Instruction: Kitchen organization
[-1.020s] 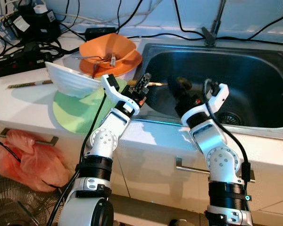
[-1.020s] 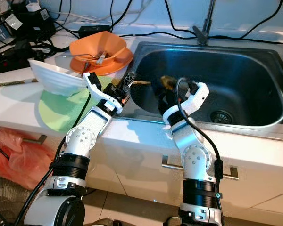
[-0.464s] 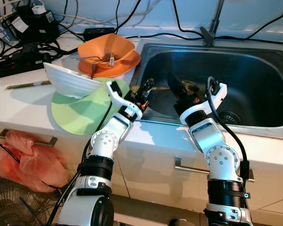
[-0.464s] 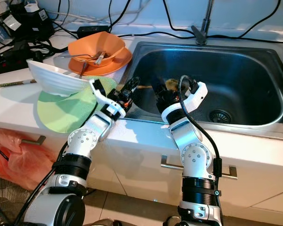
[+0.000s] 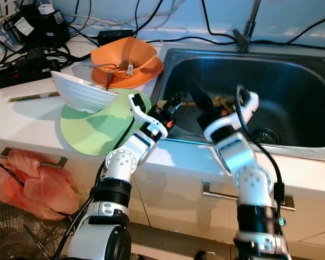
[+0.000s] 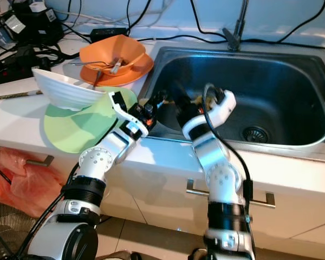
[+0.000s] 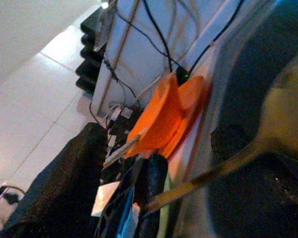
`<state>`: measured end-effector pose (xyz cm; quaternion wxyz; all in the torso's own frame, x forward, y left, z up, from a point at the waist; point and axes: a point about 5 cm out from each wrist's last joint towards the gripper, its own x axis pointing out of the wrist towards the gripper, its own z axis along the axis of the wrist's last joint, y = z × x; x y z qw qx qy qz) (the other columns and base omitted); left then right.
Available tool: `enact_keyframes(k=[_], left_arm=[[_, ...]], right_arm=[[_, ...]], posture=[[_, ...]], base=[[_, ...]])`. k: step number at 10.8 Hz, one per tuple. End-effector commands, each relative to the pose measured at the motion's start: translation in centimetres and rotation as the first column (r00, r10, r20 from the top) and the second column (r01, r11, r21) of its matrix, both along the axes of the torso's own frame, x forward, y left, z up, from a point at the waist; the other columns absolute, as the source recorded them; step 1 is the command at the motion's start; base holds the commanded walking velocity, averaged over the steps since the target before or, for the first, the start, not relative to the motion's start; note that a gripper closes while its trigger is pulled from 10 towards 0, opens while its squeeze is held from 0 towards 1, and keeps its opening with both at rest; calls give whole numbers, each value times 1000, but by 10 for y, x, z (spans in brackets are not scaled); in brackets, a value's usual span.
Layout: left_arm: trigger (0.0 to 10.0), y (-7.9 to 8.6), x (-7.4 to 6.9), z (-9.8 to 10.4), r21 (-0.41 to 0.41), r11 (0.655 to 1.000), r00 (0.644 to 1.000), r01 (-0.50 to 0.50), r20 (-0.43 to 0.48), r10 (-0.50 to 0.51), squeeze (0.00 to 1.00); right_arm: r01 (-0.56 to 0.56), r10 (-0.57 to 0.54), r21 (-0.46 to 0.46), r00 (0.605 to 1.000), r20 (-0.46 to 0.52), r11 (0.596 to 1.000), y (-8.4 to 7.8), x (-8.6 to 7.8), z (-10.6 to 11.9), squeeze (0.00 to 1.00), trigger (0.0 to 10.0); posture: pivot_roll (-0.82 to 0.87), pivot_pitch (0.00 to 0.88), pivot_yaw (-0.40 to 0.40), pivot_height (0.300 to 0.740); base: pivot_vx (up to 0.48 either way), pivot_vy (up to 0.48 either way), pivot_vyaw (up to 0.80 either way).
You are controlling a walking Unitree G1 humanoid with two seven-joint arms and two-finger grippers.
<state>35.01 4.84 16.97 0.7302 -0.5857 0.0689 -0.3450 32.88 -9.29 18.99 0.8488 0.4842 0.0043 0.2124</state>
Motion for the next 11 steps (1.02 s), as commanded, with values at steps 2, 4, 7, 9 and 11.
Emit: enact_keyframes(k=[2,4,7,9,11], left_arm=[[0,-70,-15,39,-142,975,984,174,69,-165,0],[0,-56,-12,39,-131,978,985,164,67,-157,0],[0,-56,-16,36,-127,975,983,181,59,-175,0],[0,-57,-17,36,-132,973,982,187,54,-182,0],[0,-55,-18,36,-141,970,980,197,48,-192,0]], right_arm=[[-23,22,5,997,78,1000,-1,8,26,0,0],[-5,12,-75,996,93,997,-13,12,32,0,0],[-26,39,-135,995,97,991,-14,13,34,0,0],[2,14,-148,994,108,989,-17,14,37,0,0],[49,-33,-154,994,103,987,-21,11,33,0,0]], posture=[[-39,77,96,740],[-33,78,97,740],[-32,77,107,740],[-33,75,109,740],[-38,85,120,740]], base=[[0,0,0],[0,0,0],[0,0,0],[0,0,0],[0,0,0]])
